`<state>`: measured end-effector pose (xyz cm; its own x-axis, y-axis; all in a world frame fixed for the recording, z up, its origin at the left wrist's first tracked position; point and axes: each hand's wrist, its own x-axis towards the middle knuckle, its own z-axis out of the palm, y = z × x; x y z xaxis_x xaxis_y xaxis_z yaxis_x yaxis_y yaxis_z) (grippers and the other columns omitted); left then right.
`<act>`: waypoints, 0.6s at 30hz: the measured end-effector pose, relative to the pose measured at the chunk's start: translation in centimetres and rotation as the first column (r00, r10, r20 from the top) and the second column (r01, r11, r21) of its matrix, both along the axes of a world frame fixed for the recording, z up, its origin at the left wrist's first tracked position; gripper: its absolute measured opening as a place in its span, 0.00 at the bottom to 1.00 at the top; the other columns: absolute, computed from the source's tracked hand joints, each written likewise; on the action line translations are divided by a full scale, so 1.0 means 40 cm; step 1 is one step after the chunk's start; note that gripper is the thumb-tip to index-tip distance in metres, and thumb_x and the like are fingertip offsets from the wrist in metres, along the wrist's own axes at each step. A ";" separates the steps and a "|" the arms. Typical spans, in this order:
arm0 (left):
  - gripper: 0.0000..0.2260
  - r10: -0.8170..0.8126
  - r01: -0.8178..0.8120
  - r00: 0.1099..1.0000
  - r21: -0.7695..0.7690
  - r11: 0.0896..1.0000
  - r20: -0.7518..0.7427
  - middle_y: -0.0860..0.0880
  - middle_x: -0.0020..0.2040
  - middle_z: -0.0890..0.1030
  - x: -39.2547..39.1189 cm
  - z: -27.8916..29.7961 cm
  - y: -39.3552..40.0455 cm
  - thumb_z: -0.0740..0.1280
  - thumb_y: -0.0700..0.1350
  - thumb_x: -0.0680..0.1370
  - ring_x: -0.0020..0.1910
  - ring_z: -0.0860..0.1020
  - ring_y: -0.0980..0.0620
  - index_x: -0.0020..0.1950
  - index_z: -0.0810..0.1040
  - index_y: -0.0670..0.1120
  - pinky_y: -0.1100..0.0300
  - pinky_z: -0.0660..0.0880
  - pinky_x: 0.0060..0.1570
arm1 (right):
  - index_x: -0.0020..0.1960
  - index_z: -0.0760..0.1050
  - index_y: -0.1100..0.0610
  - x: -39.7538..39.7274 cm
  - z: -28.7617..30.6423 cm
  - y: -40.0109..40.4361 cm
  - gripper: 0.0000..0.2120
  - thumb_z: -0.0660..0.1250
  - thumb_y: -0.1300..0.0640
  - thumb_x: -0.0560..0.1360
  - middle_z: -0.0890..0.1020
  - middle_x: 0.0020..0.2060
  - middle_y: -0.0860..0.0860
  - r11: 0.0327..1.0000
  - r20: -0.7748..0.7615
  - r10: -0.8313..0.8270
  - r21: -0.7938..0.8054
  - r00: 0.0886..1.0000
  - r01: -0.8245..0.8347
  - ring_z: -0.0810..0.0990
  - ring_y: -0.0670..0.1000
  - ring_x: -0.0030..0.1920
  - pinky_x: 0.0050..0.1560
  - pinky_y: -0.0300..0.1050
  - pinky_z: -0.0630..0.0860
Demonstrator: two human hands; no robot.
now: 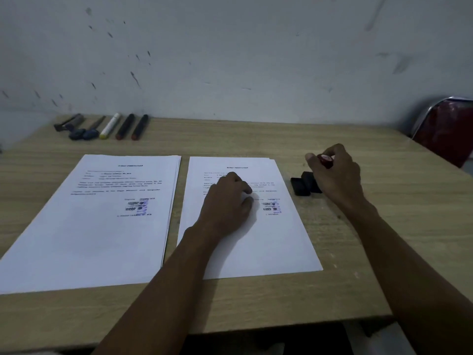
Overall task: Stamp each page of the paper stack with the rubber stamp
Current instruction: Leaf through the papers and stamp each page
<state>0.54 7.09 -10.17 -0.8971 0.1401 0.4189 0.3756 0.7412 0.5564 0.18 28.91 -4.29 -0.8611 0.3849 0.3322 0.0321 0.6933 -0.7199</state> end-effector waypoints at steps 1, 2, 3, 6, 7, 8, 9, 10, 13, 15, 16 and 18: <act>0.06 -0.002 0.002 1.000 0.001 1.000 -0.006 0.52 0.47 0.78 0.001 0.000 0.000 0.67 0.47 0.73 0.46 0.78 0.51 0.46 0.82 0.50 0.52 0.76 0.47 | 0.51 0.71 0.54 -0.005 -0.001 -0.004 0.18 0.66 0.40 0.75 0.79 0.45 0.51 1.000 0.005 0.012 -0.002 1.000 -0.012 0.78 0.56 0.48 0.49 0.52 0.76; 0.06 -0.005 0.005 1.000 -0.001 1.000 -0.012 0.52 0.47 0.78 0.000 0.001 0.000 0.67 0.47 0.73 0.46 0.78 0.51 0.46 0.82 0.50 0.52 0.76 0.47 | 0.51 0.71 0.54 -0.010 -0.002 -0.009 0.18 0.67 0.40 0.75 0.79 0.46 0.51 1.000 0.015 0.023 -0.003 1.000 -0.023 0.78 0.55 0.48 0.48 0.51 0.75; 0.06 -0.007 0.007 1.000 -0.005 1.000 -0.017 0.52 0.47 0.78 0.000 0.001 -0.001 0.67 0.47 0.73 0.46 0.79 0.51 0.46 0.82 0.50 0.52 0.76 0.47 | 0.50 0.71 0.53 -0.016 -0.005 -0.013 0.18 0.66 0.39 0.74 0.79 0.46 0.52 1.000 0.025 0.030 -0.001 0.999 -0.030 0.78 0.55 0.48 0.48 0.51 0.75; 0.06 -0.014 0.014 1.000 -0.010 1.000 -0.016 0.51 0.47 0.78 0.002 0.004 -0.002 0.67 0.46 0.72 0.45 0.79 0.50 0.46 0.82 0.49 0.52 0.76 0.46 | 0.50 0.70 0.52 -0.030 -0.012 -0.026 0.18 0.66 0.38 0.74 0.80 0.46 0.52 0.999 0.067 0.034 0.014 0.997 -0.035 0.78 0.56 0.47 0.48 0.51 0.75; 0.07 -0.022 0.022 1.000 -0.013 1.000 -0.013 0.51 0.47 0.78 0.001 0.005 -0.004 0.67 0.46 0.72 0.46 0.79 0.49 0.47 0.82 0.48 0.51 0.76 0.47 | 0.50 0.70 0.52 -0.034 -0.013 -0.030 0.18 0.66 0.38 0.74 0.80 0.46 0.52 0.999 0.075 0.032 0.019 0.997 -0.034 0.78 0.56 0.48 0.48 0.51 0.75; 0.07 -0.034 0.034 0.999 -0.019 0.999 -0.009 0.50 0.48 0.78 0.001 0.007 -0.005 0.67 0.45 0.72 0.47 0.78 0.48 0.48 0.82 0.48 0.51 0.76 0.47 | 0.50 0.70 0.52 -0.036 -0.013 -0.033 0.18 0.66 0.38 0.74 0.80 0.47 0.53 0.999 0.081 0.025 0.029 0.996 -0.027 0.78 0.56 0.48 0.48 0.51 0.74; 0.08 -0.044 0.044 0.999 -0.028 0.999 -0.006 0.49 0.49 0.78 0.001 0.010 -0.007 0.67 0.45 0.72 0.47 0.78 0.47 0.48 0.82 0.47 0.50 0.75 0.48 | 0.51 0.70 0.53 -0.039 -0.014 -0.037 0.18 0.66 0.38 0.74 0.79 0.47 0.53 0.999 0.086 0.013 0.047 0.996 -0.017 0.78 0.57 0.48 0.48 0.50 0.74; 0.08 -0.052 0.052 0.999 -0.036 0.998 0.000 0.48 0.49 0.78 0.001 0.013 -0.008 0.66 0.44 0.73 0.48 0.78 0.47 0.49 0.82 0.47 0.50 0.75 0.49 | 0.51 0.69 0.53 -0.041 -0.012 -0.040 0.19 0.65 0.38 0.75 0.79 0.47 0.53 0.997 0.093 -0.002 0.073 0.996 -0.004 0.77 0.57 0.48 0.48 0.50 0.73; 0.09 -0.059 0.059 0.998 -0.039 0.997 0.018 0.48 0.50 0.78 0.002 0.020 -0.010 0.66 0.44 0.74 0.50 0.78 0.46 0.51 0.82 0.46 0.50 0.74 0.51 | 0.53 0.69 0.54 -0.042 -0.009 -0.048 0.20 0.65 0.38 0.75 0.78 0.47 0.55 0.988 0.099 -0.048 0.148 0.994 0.033 0.77 0.59 0.47 0.48 0.50 0.72; 0.09 -0.054 0.054 0.998 -0.034 0.998 0.024 0.48 0.50 0.78 0.004 0.022 -0.009 0.65 0.44 0.73 0.50 0.78 0.46 0.50 0.82 0.46 0.50 0.74 0.51 | 0.51 0.69 0.54 -0.041 -0.008 -0.048 0.20 0.65 0.38 0.75 0.79 0.46 0.55 0.982 0.082 -0.077 0.181 0.994 0.061 0.78 0.59 0.47 0.46 0.51 0.72; 0.09 -0.055 0.056 0.998 -0.038 0.998 0.030 0.48 0.50 0.78 0.005 0.021 -0.009 0.65 0.44 0.74 0.50 0.78 0.46 0.50 0.82 0.46 0.50 0.74 0.51 | 0.51 0.69 0.55 -0.040 -0.008 -0.048 0.20 0.66 0.38 0.74 0.79 0.46 0.56 0.979 0.077 -0.084 0.190 0.993 0.068 0.78 0.59 0.46 0.46 0.51 0.73; 0.09 -0.059 0.062 0.997 -0.050 0.997 0.042 0.48 0.51 0.78 0.006 0.021 -0.010 0.65 0.45 0.74 0.50 0.77 0.46 0.51 0.82 0.46 0.49 0.74 0.51 | 0.51 0.69 0.55 -0.036 -0.009 -0.050 0.20 0.66 0.38 0.74 0.79 0.46 0.56 0.978 0.076 -0.085 0.198 0.993 0.068 0.78 0.59 0.47 0.46 0.50 0.72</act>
<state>0.76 6.69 -9.32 -0.9025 0.2149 0.3733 0.3985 0.7456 0.5341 -1.25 26.92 -4.64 -0.8596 0.3858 0.3351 0.1450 0.8129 -0.5641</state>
